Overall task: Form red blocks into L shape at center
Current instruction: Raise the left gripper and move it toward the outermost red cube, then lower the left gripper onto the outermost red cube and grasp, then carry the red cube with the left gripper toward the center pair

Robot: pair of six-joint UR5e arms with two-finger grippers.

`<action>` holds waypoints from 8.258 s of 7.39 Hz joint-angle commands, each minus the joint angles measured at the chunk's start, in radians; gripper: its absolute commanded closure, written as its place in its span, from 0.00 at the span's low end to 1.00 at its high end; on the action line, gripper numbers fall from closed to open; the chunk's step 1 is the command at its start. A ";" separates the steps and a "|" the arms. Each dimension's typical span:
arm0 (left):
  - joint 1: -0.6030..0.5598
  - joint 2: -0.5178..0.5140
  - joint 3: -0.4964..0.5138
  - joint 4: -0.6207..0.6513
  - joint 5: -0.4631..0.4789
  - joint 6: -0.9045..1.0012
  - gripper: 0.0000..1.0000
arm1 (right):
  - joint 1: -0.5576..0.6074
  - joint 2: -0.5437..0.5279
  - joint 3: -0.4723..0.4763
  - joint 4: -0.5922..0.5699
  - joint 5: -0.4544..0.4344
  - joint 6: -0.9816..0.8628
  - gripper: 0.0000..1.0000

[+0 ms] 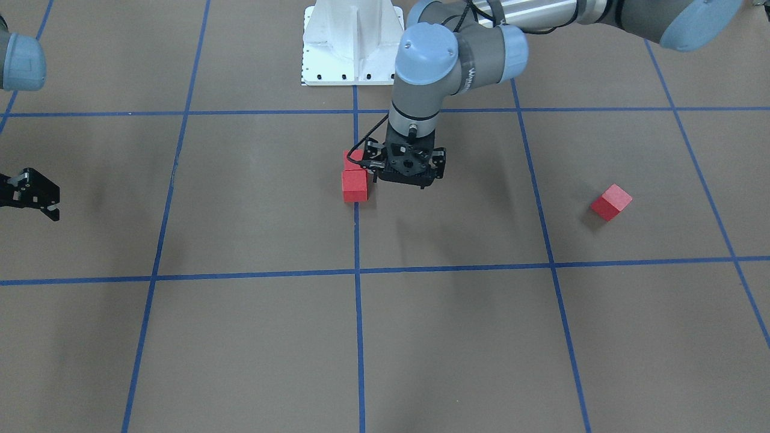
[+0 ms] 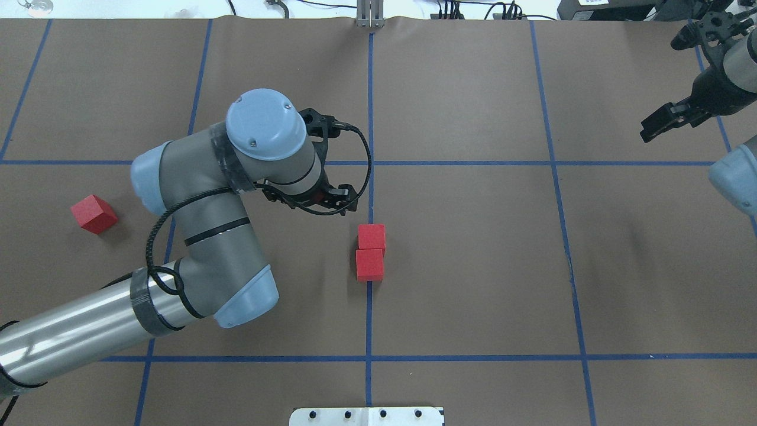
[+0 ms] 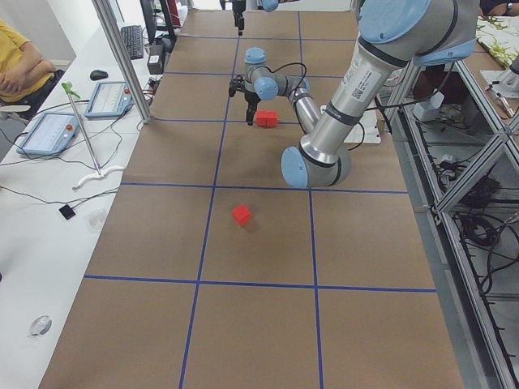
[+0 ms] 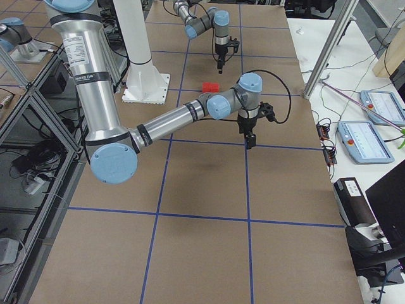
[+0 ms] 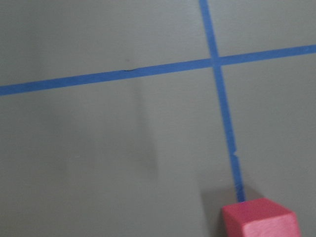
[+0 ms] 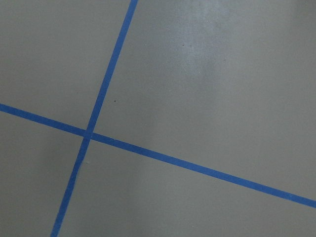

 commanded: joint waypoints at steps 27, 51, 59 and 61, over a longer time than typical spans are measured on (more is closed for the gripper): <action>-0.410 0.599 -0.187 -0.190 -0.249 0.506 0.00 | 0.047 -0.029 0.052 0.000 -0.142 0.023 0.00; -0.307 0.639 0.037 -0.511 -0.362 0.983 0.88 | 0.036 -0.031 0.042 0.028 -0.142 0.026 0.00; -0.234 0.340 -0.013 -0.421 -0.192 0.982 1.00 | 0.036 -0.031 0.031 0.026 -0.144 0.028 0.00; -0.137 0.234 -0.023 -0.338 -0.163 0.994 1.00 | 0.036 -0.035 0.029 0.026 -0.142 0.028 0.00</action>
